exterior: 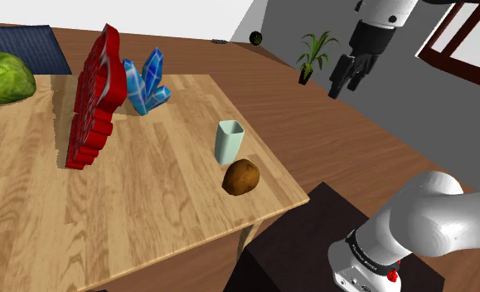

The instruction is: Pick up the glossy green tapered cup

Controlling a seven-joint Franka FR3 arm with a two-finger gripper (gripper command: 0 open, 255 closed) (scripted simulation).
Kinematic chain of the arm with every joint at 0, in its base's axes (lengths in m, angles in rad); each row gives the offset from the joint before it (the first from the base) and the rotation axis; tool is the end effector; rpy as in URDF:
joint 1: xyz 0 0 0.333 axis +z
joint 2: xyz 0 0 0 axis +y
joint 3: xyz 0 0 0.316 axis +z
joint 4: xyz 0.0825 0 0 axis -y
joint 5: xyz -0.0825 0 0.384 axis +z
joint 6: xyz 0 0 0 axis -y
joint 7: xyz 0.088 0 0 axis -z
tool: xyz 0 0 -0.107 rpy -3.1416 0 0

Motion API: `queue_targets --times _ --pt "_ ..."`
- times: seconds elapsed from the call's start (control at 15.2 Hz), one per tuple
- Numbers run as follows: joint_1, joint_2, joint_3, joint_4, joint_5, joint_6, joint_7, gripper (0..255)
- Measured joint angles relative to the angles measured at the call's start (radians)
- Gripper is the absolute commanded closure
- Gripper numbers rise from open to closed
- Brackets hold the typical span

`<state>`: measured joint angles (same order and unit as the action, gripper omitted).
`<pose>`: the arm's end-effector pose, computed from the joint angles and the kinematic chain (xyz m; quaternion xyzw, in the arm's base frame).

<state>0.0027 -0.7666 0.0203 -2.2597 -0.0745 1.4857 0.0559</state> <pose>0.3039 0.0008 0.6226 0.9988 -0.0223 -0.0021 0.0443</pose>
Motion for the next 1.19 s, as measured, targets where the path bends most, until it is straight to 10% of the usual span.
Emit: queue_targets --times 1.19 --pt "0.054 0.423 0.187 0.056 0.115 0.334 0.254 0"
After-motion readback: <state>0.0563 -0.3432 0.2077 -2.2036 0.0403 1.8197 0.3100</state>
